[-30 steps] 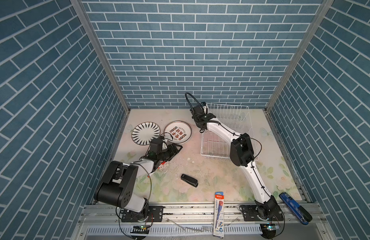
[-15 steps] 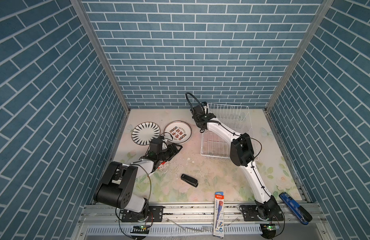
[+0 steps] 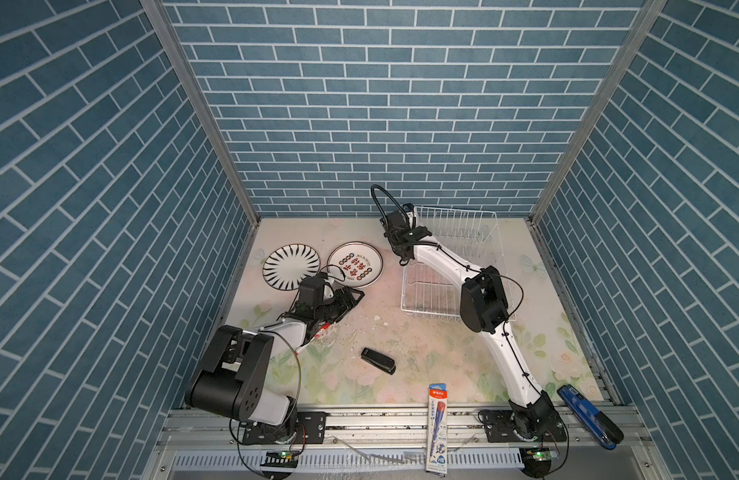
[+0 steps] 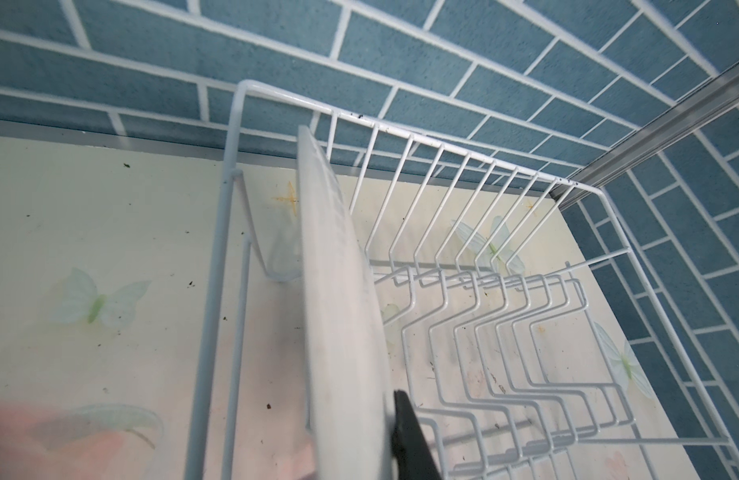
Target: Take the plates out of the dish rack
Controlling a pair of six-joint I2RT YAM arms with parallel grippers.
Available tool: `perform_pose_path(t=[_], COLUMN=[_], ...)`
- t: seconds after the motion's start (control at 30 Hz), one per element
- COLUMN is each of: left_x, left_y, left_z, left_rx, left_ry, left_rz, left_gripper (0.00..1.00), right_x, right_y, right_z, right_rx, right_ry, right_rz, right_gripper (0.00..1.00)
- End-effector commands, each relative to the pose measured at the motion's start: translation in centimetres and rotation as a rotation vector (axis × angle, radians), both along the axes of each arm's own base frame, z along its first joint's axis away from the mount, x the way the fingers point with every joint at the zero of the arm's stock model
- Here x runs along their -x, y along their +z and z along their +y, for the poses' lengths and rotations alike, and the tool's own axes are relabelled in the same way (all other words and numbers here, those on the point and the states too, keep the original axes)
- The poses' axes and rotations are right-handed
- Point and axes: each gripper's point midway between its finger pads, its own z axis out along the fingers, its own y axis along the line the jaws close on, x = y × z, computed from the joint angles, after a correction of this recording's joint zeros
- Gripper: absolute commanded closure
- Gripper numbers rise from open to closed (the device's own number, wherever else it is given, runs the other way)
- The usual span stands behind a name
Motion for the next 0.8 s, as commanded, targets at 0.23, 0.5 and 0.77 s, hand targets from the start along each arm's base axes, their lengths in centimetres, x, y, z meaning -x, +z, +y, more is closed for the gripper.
perform_pose_path(t=[0.23, 0.5, 0.77], left_x=[-0.4, -0.3, -0.4], left_y=[1.4, 1.4, 1.5], left_z=[-0.3, -0.3, -0.3], left_rx=[-0.005, -0.006, -0.007], left_ry=[-0.012, -0.01, -0.01], left_rz=[-0.042, -0.041, -0.043], left_gripper=[0.28, 0.28, 0.28], right_x=[0.9, 1.1, 1.5], right_y=[5.2, 6.4, 7.6], right_z=[-0.2, 0.2, 0.4], right_rx=[-0.038, -0.044, -0.046], right_ry=[-0.008, 0.012, 0.022], right_rz=[-0.09, -0.108, -0.128], right_gripper=[0.92, 0.93, 0.93])
